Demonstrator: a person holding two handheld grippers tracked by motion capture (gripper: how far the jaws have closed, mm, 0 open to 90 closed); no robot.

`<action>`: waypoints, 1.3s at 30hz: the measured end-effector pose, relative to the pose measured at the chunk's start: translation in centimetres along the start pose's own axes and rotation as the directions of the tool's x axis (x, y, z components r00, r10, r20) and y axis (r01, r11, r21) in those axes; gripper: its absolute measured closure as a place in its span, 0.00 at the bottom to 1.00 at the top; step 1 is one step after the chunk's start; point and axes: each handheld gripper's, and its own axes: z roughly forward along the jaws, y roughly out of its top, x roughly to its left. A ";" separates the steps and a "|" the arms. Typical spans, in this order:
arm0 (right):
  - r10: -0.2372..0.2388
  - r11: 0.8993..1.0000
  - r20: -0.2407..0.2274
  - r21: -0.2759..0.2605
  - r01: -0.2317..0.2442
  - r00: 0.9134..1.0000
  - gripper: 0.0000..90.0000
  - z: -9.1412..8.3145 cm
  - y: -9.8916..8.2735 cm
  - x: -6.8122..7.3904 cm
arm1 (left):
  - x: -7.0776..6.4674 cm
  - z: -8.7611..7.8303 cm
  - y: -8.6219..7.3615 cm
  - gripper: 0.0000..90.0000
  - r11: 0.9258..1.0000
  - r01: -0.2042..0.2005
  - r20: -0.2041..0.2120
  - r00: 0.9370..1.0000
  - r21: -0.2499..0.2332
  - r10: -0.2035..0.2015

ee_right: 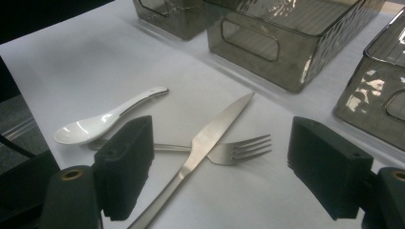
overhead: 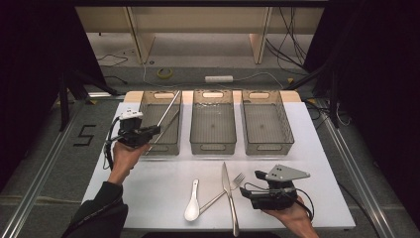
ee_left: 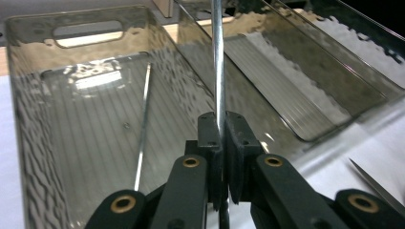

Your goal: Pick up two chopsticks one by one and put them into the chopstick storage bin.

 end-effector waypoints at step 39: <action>-0.014 1.000 -0.030 0.011 0.015 0.999 0.28 -0.2 -0.4 0.4 | 5.4 5.1 2.6 0.94 0.994 0.055 -0.172 0.984 0.097 -0.038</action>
